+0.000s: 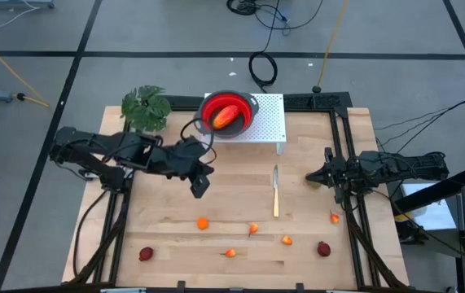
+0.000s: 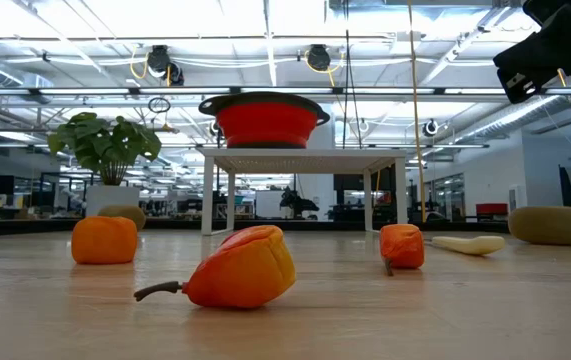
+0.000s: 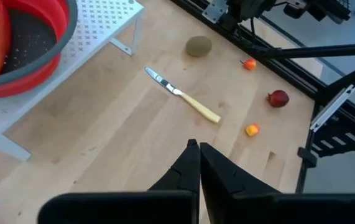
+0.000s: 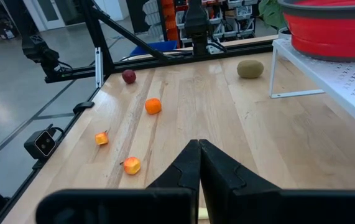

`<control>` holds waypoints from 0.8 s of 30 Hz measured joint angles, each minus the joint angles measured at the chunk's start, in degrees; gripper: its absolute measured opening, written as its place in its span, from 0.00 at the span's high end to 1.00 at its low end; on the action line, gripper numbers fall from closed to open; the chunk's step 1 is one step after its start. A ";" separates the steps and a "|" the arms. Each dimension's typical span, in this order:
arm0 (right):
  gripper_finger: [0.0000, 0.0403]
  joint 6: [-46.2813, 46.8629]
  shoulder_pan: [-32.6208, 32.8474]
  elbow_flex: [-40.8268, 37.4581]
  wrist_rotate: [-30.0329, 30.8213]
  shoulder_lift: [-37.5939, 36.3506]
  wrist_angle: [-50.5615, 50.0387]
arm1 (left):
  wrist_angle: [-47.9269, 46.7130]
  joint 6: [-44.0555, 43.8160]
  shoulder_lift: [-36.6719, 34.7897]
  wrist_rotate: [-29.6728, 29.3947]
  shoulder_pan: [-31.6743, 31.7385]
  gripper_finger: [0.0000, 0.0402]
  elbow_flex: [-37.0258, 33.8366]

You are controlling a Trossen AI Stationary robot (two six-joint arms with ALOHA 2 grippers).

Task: Pick & Place Fruit
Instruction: Put the left green kiwi into the red strainer bowl on the shelf

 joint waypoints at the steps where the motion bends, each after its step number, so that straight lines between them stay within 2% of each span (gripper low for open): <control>1: 1.00 0.00 0.00 0.00 0.00 0.02 0.00 | -0.02 -0.74 0.00 -0.15 -0.33 0.99 0.00; 8: 1.00 0.00 0.00 0.00 0.00 0.01 0.00 | -3.27 -7.65 0.55 1.70 -4.00 0.98 -0.01; 20: 1.00 0.00 0.01 0.00 0.02 0.00 -0.02 | -22.93 -28.14 0.50 0.81 -12.00 0.99 -0.02; 24: 1.00 0.00 0.01 0.00 0.04 0.02 0.00 | -28.17 -33.34 0.50 -1.39 -13.32 0.98 -0.02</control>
